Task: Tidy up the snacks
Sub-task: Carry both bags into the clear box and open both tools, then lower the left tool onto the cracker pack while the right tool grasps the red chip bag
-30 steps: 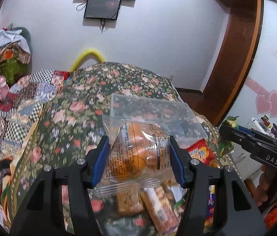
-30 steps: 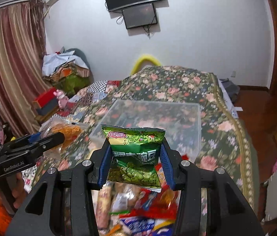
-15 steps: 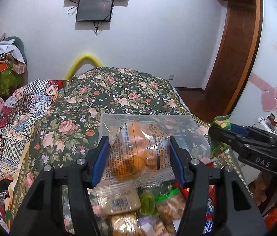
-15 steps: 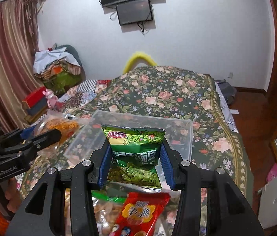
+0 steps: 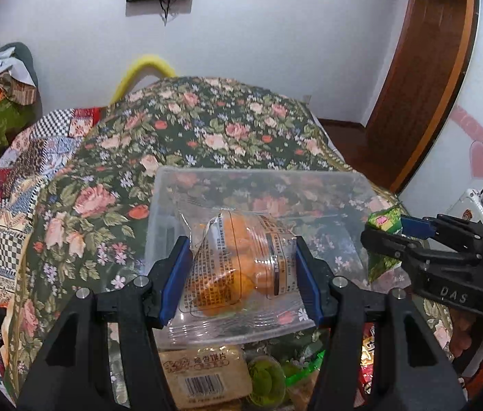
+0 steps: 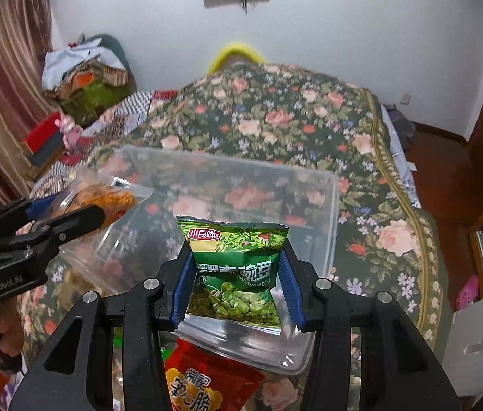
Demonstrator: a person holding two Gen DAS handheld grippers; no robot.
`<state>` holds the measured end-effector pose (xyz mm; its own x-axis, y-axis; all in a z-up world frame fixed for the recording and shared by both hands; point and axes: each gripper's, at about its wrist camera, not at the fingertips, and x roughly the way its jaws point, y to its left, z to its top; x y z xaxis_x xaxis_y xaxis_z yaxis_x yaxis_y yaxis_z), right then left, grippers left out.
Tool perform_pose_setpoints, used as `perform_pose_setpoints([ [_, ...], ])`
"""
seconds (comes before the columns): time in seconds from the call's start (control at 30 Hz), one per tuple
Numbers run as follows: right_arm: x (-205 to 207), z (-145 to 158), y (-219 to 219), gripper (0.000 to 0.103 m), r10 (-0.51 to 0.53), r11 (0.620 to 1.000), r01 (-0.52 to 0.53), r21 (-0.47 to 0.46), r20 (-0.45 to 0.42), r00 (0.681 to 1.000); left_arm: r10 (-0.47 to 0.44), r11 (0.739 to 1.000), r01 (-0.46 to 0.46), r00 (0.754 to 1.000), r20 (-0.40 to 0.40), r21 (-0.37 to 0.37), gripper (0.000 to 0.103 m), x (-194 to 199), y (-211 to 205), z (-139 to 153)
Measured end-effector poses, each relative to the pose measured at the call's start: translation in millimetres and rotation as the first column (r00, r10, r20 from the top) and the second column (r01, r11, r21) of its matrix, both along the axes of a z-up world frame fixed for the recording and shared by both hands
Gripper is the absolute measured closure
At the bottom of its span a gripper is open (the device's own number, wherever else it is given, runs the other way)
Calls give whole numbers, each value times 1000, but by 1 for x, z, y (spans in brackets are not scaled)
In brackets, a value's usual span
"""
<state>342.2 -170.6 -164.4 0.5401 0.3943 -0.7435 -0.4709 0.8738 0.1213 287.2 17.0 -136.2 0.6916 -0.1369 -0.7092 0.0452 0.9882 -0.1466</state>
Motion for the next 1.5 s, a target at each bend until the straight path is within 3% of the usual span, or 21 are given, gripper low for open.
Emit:
perform_pose_setpoints([
  [0.23, 4, -13, 3, 60, 8, 999, -10, -31, -54, 999, -5, 1000, 7, 998, -63, 29, 45, 12, -5, -18],
  [0.43, 1, -10, 6, 58, 8, 999, -10, -50, -45, 999, -14, 999, 18, 996, -92, 47, 43, 12, -11, -24],
  [0.5, -1, -7, 6, 51, 7, 999, -9, -54, -34, 999, -8, 999, 12, 995, -99, 40, 42, 11, -10, -23],
  [0.57, -5, -2, 6, 36, -1, 998, 0, -56, -3, 1000, 0, 1000, 2, 996, -88, 28, 40, 8, -7, -18],
  [0.63, -11, 5, 6, 31, -10, 998, 13, -63, 38, 999, 7, 1000, -6, 997, -72, 19, 38, 4, -3, -12],
  [0.8, -29, 24, 3, 30, -7, 998, 14, -58, 114, 993, 8, 1000, -8, 1000, -11, 23, 37, -13, 3, 11],
  [1.07, -57, 39, -5, 28, 6, 1000, -6, -2, 156, 988, 7, 998, -12, 997, 73, 66, 13, -50, 15, 42],
  [1.23, -76, 40, -11, 24, 1, 1000, -3, 8, 173, 985, 0, 997, -4, 999, 50, 76, 10, -71, 24, 39],
  [1.5, -105, 24, -16, 21, -4, 1000, 5, -5, 163, 987, 1, 997, 2, 999, -38, 79, 10, -101, 35, 9],
])
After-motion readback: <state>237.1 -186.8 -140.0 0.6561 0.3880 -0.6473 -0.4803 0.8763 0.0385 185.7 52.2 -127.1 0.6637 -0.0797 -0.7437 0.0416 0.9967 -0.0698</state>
